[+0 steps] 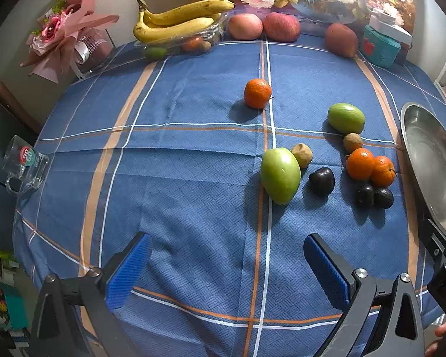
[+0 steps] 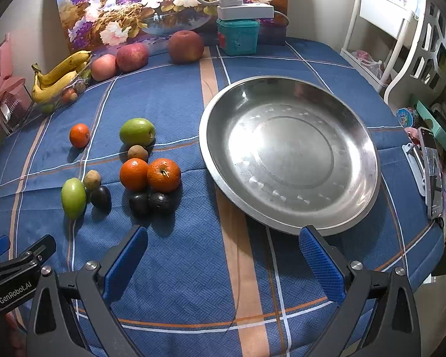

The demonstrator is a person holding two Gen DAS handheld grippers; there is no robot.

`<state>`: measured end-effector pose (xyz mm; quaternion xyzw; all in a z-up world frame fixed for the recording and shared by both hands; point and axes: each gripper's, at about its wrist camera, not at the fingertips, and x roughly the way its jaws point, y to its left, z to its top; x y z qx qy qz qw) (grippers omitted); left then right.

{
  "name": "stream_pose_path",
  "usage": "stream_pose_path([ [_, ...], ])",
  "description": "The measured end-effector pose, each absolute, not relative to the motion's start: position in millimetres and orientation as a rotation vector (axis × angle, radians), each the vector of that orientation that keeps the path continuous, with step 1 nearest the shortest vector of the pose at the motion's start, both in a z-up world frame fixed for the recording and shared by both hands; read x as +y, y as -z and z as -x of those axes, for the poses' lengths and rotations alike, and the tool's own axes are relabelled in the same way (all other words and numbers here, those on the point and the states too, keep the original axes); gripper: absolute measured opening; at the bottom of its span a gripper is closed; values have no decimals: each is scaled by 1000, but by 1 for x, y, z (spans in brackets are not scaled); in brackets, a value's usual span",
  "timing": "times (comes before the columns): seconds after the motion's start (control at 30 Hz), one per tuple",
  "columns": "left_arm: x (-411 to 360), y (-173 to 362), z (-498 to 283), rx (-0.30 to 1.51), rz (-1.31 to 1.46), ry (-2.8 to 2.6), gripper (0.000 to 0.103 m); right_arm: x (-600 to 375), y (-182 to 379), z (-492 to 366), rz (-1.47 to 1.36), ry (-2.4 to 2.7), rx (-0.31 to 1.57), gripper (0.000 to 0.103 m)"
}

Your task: Organize fruits

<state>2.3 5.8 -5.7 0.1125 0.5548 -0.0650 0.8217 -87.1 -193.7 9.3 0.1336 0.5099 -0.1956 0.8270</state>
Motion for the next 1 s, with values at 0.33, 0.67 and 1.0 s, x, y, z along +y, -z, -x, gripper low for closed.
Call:
stream_pose_path([
  [0.33, 7, 6, -2, 1182, -240, 139, 103, -194, -8, 87, -285, 416, 1088, 102],
  [0.67, 8, 8, 0, 1186, -248, 137, 103, -194, -7, 87, -284, 415, 1088, 102],
  [1.0, 7, 8, -1, 1188, -248, 136, 103, -195, -7, 87, -285, 415, 1088, 102],
])
